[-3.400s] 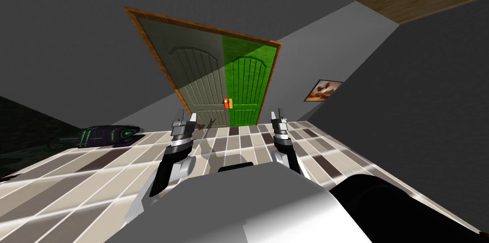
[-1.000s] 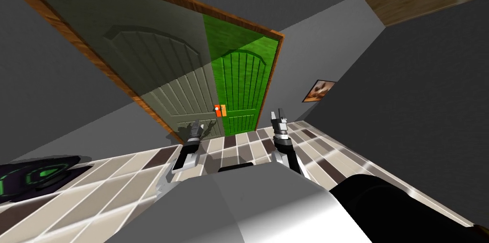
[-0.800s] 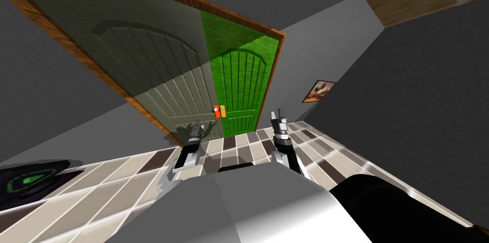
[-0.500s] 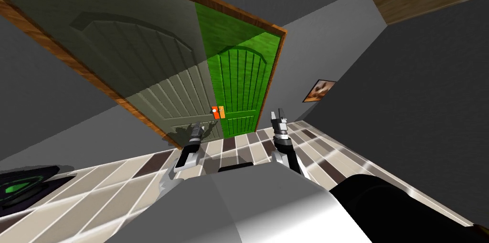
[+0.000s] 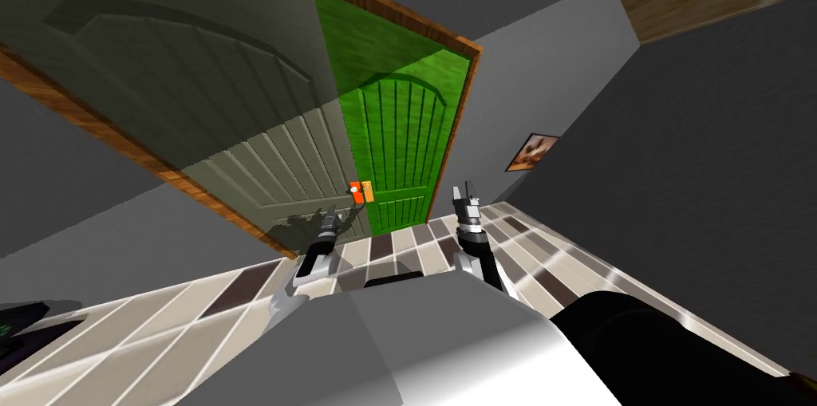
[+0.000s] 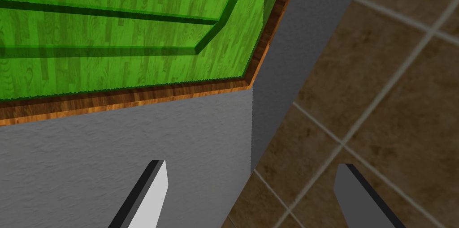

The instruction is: Pull the door open

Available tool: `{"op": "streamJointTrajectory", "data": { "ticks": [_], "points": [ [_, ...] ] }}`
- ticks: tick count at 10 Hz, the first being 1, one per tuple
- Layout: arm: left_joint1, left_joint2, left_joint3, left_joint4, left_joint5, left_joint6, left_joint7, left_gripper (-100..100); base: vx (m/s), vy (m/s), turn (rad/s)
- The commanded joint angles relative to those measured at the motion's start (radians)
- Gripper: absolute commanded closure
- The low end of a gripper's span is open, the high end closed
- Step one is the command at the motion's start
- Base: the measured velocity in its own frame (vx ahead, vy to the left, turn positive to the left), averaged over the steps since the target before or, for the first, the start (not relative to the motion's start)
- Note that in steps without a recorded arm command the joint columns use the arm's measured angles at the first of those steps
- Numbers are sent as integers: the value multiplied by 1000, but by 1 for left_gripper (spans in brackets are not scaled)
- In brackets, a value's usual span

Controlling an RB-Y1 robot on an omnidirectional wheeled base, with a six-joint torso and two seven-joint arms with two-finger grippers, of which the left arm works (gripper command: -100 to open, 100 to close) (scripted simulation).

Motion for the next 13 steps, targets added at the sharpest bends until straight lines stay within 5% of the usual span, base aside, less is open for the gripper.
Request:
{"op": "streamJointTrajectory", "data": {
  "ticks": [1,6,13],
  "points": [
    [-14,5,3,32,2,7,4,-100,139,4,-41],
    [-50,10,9,109,6,22,8,-100,160,3,-47],
    [2,96,124,183,35,18,26,-100,32,55,59]
  ]
}}
